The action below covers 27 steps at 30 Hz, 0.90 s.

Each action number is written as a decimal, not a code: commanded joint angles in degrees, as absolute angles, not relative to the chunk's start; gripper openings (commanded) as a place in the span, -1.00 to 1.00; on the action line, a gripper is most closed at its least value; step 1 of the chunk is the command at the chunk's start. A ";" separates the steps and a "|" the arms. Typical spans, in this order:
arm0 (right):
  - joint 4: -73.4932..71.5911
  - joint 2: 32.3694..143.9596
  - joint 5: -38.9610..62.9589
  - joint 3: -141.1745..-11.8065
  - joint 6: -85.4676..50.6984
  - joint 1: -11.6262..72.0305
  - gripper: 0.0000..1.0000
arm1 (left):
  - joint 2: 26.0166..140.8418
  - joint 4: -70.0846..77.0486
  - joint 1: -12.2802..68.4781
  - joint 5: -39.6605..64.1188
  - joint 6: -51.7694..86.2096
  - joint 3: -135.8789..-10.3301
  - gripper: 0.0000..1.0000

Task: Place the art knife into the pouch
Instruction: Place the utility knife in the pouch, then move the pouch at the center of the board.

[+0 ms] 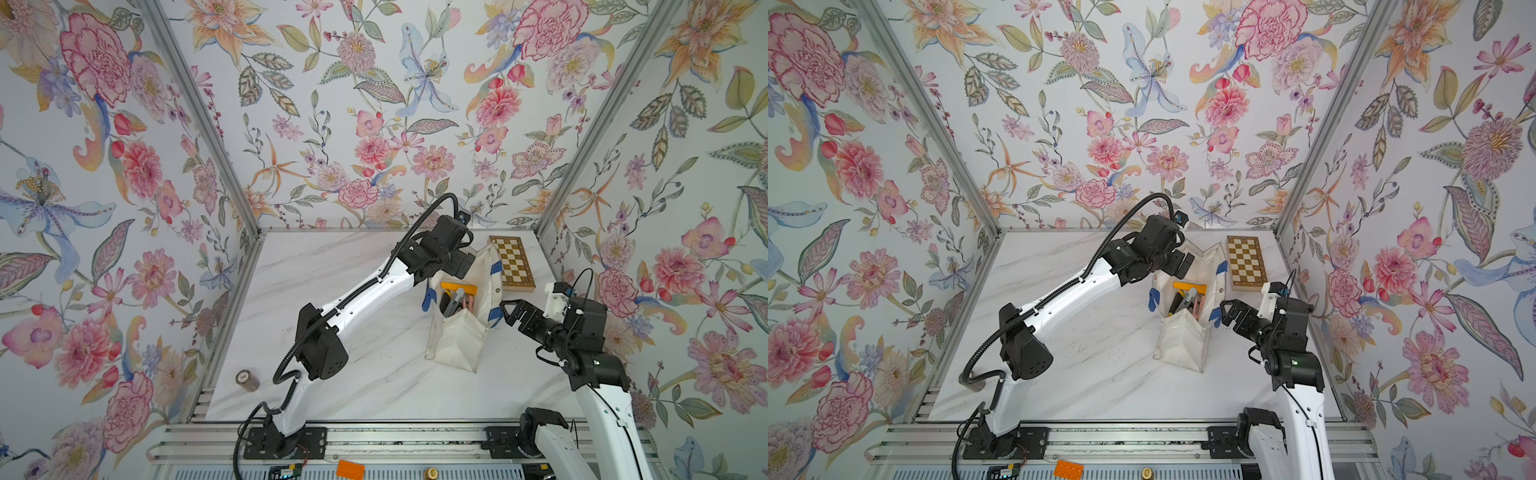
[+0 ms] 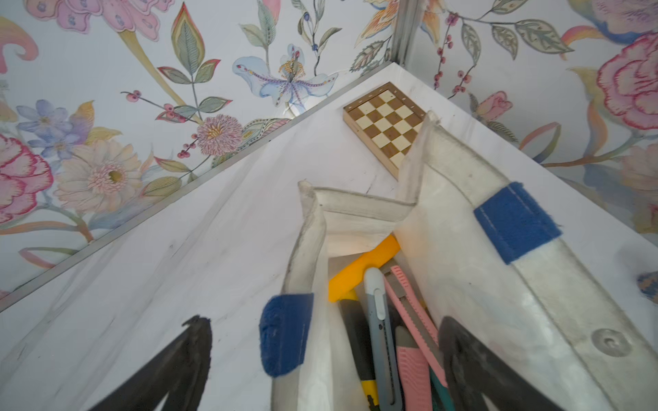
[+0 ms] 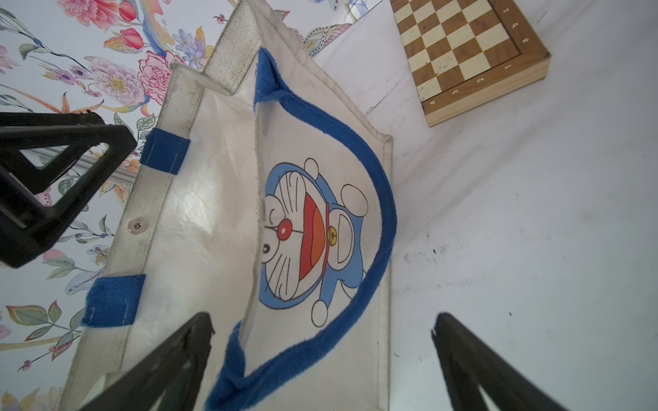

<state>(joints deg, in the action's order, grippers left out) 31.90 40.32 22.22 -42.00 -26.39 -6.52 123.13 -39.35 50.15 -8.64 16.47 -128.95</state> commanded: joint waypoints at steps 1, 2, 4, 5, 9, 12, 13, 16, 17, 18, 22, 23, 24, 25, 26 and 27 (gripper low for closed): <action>31.76 39.64 22.28 -41.57 -26.28 -7.11 0.98 | 122.49 -42.55 47.44 -12.08 16.78 -124.36 0.99; 31.81 39.57 22.28 -41.51 -26.28 -7.11 0.98 | 122.10 -41.89 47.08 -11.21 16.79 -122.79 0.99; 31.79 39.59 22.25 -41.48 -26.28 -7.19 0.98 | 121.45 -40.19 46.94 -8.76 16.32 -119.64 0.96; 31.81 39.70 22.28 -41.48 -26.28 -7.22 0.98 | 121.30 -39.52 46.93 -7.32 16.03 -118.44 0.89; 31.78 39.73 22.42 -41.66 -26.28 -7.38 0.98 | 121.35 -37.90 46.46 -5.04 16.57 -114.70 -0.09; 31.79 39.56 22.50 -41.75 -26.28 -7.47 0.98 | 120.43 -38.19 45.53 -6.52 17.72 -112.32 -0.55; 31.82 39.47 22.59 -41.75 -26.28 -7.40 0.98 | 119.60 -38.01 45.10 -7.39 17.92 -110.89 -0.77; 31.75 39.28 22.50 -41.66 -26.21 -7.55 0.98 | 116.05 -36.90 43.31 -10.04 18.90 -105.93 -1.00; 31.80 39.41 22.50 -41.66 -26.28 -7.56 0.98 | 114.70 -36.55 42.59 -10.71 19.29 -104.20 -1.00; 31.77 39.51 22.51 -41.66 -26.30 -7.56 0.98 | 113.02 -35.85 41.48 -11.58 19.82 -102.11 -1.00; 31.67 40.29 22.64 -41.66 -26.28 -7.65 0.98 | 107.38 -33.96 37.42 -12.87 20.54 -95.32 -1.00; 31.64 40.41 22.72 -41.66 -26.24 -7.71 0.98 | 106.49 -33.92 36.86 -13.13 20.54 -94.49 -1.00; 31.52 40.67 22.93 -41.66 -26.04 -7.73 0.98 | 105.74 -34.31 36.57 -13.99 20.47 -94.00 -1.00; 31.60 40.87 23.18 -41.76 -25.93 -7.65 0.98 | 105.11 -35.04 36.58 -15.14 20.39 -93.96 -1.00; 31.34 41.03 23.25 -41.75 -26.00 -7.65 0.98 | 104.67 -35.49 36.57 -15.79 20.38 -93.96 -1.00; 31.20 41.21 23.35 -41.75 -26.00 -7.65 0.98 | 104.21 -35.64 36.56 -16.32 20.30 -93.89 -1.00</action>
